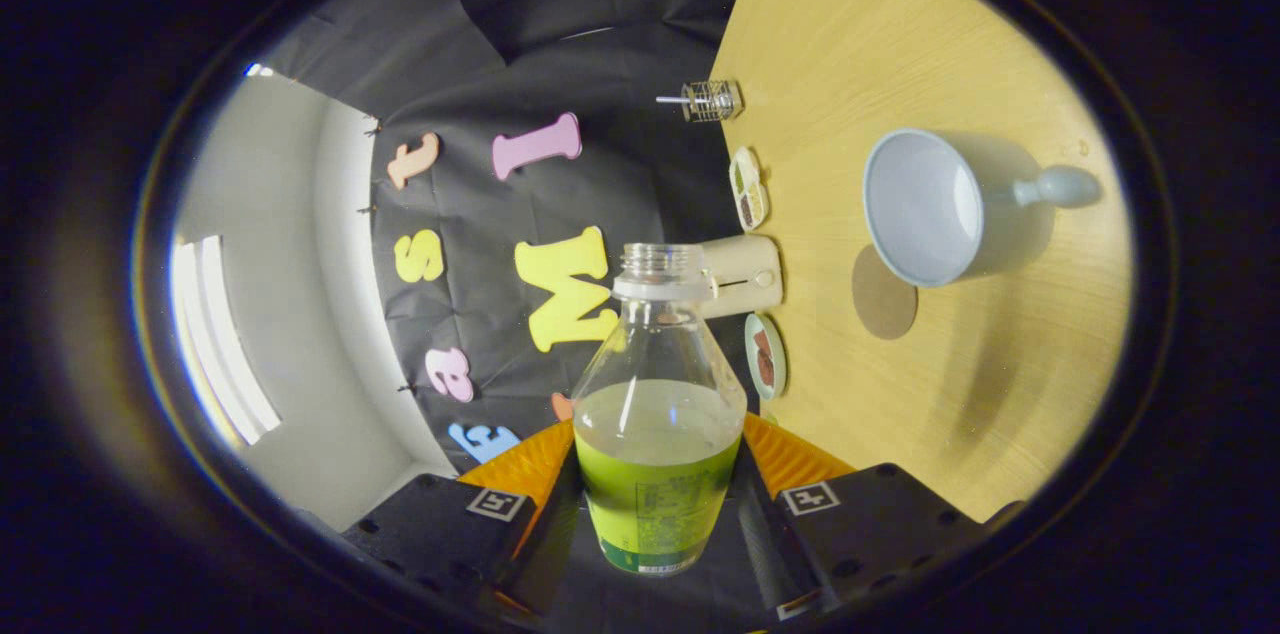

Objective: Take the bottle from table, then pour the juice into the cup, finally place the bottle on the coaster

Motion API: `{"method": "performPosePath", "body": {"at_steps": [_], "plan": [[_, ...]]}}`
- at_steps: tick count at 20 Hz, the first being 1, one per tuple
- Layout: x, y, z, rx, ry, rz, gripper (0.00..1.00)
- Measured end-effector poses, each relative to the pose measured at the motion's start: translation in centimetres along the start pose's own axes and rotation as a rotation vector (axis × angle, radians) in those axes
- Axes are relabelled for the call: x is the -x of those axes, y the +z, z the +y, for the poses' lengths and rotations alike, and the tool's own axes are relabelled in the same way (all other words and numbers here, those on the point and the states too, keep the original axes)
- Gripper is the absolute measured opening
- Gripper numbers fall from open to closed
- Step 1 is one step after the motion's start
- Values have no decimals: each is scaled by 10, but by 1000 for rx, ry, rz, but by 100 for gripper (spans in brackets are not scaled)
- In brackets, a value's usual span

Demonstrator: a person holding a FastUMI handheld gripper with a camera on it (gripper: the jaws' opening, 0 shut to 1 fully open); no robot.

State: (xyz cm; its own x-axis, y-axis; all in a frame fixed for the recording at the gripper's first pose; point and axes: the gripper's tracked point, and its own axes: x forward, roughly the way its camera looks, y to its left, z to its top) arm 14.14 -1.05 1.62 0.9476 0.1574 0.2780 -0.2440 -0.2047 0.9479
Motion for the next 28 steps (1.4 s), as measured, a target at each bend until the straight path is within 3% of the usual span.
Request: {"method": "performPosePath", "body": {"at_steps": [28], "plan": [[-18, 10, 17, -331, 79, -1, 78]]}}
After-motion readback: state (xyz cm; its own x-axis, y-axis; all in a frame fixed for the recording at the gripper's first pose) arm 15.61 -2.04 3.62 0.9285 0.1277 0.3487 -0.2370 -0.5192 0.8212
